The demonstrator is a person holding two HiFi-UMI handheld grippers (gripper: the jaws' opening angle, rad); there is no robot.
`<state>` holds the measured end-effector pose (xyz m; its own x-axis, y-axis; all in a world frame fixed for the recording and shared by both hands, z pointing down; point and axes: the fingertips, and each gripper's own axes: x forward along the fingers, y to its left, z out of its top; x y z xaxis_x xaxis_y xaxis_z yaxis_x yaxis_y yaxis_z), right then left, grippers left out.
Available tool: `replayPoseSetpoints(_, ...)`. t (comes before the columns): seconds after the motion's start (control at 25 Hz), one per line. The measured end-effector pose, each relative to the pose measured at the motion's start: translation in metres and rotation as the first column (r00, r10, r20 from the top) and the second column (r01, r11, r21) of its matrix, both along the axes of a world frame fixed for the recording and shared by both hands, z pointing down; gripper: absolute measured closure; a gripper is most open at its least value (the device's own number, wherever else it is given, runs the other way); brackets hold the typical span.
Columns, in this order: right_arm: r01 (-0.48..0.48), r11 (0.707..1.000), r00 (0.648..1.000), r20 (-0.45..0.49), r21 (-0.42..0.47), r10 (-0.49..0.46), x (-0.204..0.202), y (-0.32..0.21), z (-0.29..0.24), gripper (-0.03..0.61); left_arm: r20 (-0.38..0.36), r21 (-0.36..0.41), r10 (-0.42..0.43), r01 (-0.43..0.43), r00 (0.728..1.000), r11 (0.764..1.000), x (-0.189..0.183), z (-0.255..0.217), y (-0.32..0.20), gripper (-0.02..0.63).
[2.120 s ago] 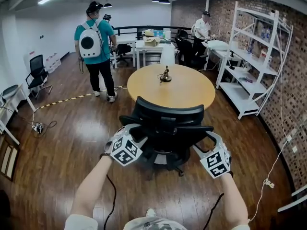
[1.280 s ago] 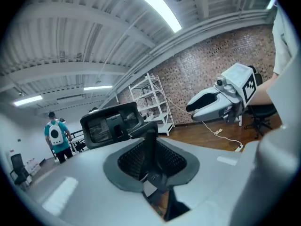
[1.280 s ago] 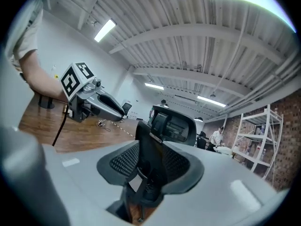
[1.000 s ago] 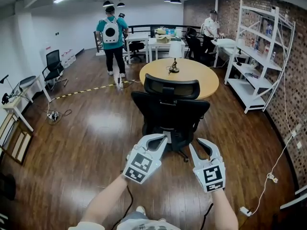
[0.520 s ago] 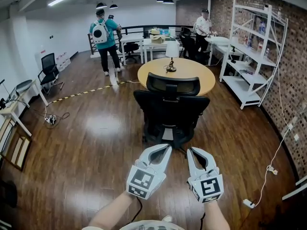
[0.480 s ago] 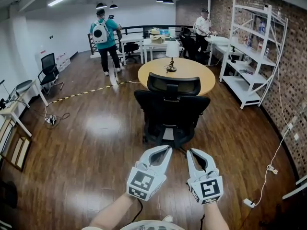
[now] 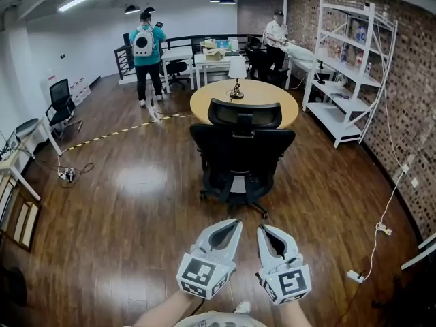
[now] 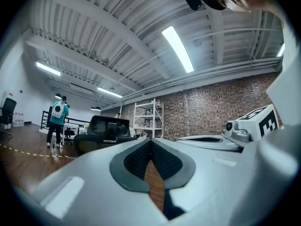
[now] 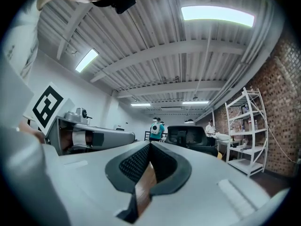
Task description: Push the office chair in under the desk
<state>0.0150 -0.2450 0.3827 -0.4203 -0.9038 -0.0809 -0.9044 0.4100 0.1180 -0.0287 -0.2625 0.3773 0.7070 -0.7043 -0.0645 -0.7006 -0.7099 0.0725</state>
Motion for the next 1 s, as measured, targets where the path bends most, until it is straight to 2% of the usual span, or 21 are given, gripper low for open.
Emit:
replayPoseSetpoints(0.6,-0.002,0.999,1.000,-0.014,-0.033,0.002,-0.010,0.020,0.012,0.578,-0.011,-0.008,0.013,-0.013,1.000,1.000,-0.004,0.006,0.026,0.597)
replayPoseSetpoints(1.0,-0.020,0.999,1.000,-0.013,-0.044,0.019,0.000,0.023,0.017,0.578,-0.008,-0.022,0.019,-0.019,1.000,1.000,-0.003,0.010,0.029,0.597)
